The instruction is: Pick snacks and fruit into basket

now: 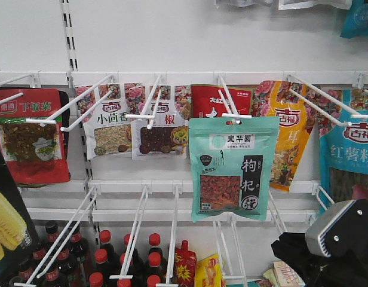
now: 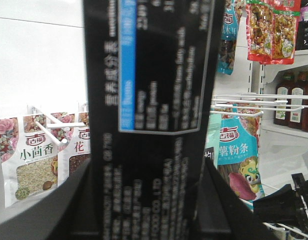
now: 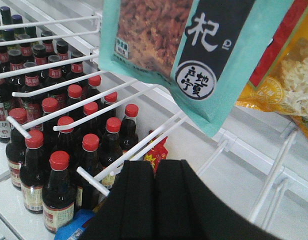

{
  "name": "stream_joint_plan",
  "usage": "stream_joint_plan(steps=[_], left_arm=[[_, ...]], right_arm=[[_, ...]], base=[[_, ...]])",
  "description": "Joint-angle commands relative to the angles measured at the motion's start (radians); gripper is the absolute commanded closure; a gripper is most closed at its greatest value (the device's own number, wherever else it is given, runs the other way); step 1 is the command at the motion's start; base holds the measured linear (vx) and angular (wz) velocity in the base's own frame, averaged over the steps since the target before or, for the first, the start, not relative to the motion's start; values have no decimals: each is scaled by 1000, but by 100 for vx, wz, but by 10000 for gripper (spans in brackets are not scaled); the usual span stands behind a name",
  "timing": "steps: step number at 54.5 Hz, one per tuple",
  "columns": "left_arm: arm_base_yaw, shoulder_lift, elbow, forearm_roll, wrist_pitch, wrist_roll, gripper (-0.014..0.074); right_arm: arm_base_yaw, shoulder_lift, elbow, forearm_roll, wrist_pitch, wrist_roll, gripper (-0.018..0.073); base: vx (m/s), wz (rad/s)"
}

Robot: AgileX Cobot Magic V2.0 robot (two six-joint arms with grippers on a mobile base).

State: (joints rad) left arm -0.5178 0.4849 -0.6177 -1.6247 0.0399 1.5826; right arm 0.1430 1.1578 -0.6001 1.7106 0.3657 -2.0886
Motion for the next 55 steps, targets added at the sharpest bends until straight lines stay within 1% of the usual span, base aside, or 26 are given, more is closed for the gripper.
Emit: stream_joint_plan(steps=[1, 4, 8, 12, 16, 23, 29, 31, 35, 43, 50, 55], left_arm=[[-2, 3, -33, -2, 6, -5, 603], [-2, 3, -33, -2, 5, -5, 603], [-2, 3, -33, -2, 11, -5, 603], [-2, 3, -33, -2, 9, -5, 603], [-2, 3, -33, -2, 5, -5, 603], [-2, 3, -33, -2, 6, -5, 603], [-2, 3, -33, -2, 6, -5, 603], [-2, 3, -33, -2, 6, -5, 603], [-2, 3, -33, -2, 6, -5, 603], [-2, 3, -33, -2, 6, -5, 603], [-2, 3, -33, -2, 6, -5, 603], [-2, 3, -33, -2, 6, -5, 603]], right_arm=[[-54, -8, -35, 69, 44, -17, 539], [-88, -4, -35, 69, 44, -3, 539], [-137, -3, -35, 69, 44, 47, 539], [-167, -3, -35, 69, 44, 94, 539], [-188, -1, -35, 69, 54, 104, 539], [-198, 5, -35, 69, 93, 70, 536], [-198, 22, -35, 69, 133, -25, 515], [-198, 33, -35, 70, 147, -27, 500], [-198, 53, -39, 70, 152, -27, 454], [-201, 88, -62, 70, 145, -27, 284], [-263, 118, -103, 70, 171, -13, 108], [-277, 132, -134, 70, 194, -11, 5]], base=[[0, 0], [0, 0], [0, 0], [0, 0], [0, 0], [0, 0], [0, 0], [0, 0], [0, 0], [0, 0], [0, 0], [0, 0]])
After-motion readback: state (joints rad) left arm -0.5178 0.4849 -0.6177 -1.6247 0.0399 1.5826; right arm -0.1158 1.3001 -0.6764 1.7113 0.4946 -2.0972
